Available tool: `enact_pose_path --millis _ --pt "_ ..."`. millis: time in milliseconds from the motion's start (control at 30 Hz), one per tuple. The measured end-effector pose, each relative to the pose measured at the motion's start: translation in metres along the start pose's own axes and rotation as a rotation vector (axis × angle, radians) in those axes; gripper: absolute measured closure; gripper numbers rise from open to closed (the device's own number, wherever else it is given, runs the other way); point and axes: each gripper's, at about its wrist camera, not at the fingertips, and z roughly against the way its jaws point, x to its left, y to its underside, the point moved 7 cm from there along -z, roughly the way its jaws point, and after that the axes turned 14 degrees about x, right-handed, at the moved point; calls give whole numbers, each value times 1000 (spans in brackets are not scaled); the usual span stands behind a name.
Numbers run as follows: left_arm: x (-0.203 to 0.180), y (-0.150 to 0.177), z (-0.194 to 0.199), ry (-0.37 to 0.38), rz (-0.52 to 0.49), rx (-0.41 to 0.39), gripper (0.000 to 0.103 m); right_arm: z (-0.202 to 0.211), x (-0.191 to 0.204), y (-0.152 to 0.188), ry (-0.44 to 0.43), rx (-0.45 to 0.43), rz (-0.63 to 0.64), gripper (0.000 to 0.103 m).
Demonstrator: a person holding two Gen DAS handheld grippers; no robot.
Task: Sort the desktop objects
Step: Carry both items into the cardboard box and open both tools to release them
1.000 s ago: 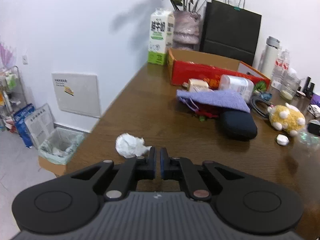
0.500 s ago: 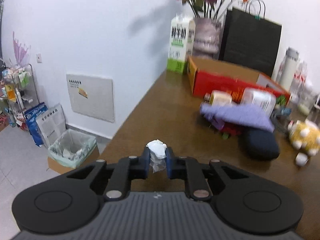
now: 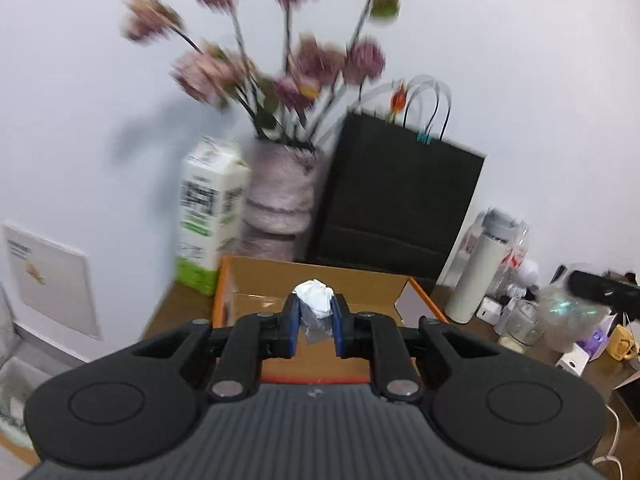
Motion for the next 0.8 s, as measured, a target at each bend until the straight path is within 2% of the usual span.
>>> enact_pose_path --millis 67,133,200,267,333,400,467,533,600,700,733,767,800 --pt "3 -27 -49 -56 -27 49 86 -52 -9 -21 66 71 22 79" --pt "8 -46 -102 -80 -35 130 86 -112 -18 -35 84 161 15 79" --pt "16 -50 -149 -108 -30 224 86 -166 -25 -36 89 259 11 79" --pt "26 -49 -188 -189 -36 288 86 -220 -34 -36 101 376 13 79" --pt "36 -46 -213 -265 -37 319 86 -255 -39 -34 141 424 30 79" --pt "39 -43 -233 -255 -46 377 85 -283 -42 -30 158 468 51 77" --pt "46 -39 -246 -267 -37 426 82 -303 -43 -25 165 509 72 73" --pt "54 -38 -253 -304 -19 428 71 -316 -44 -18 182 533 94 72" --pt "57 -34 -253 -285 -8 432 69 -321 -46 -18 208 538 110 65" --pt "54 -38 -243 -237 9 447 54 -309 -52 -30 208 491 84 46" --pt "53 -40 -237 -227 12 439 48 -301 -52 -35 197 470 73 35" --pt "50 -45 -231 -225 10 428 45 -290 -52 -41 182 449 61 29" --pt "47 -48 -225 -227 3 418 40 -281 -52 -45 169 435 53 28"
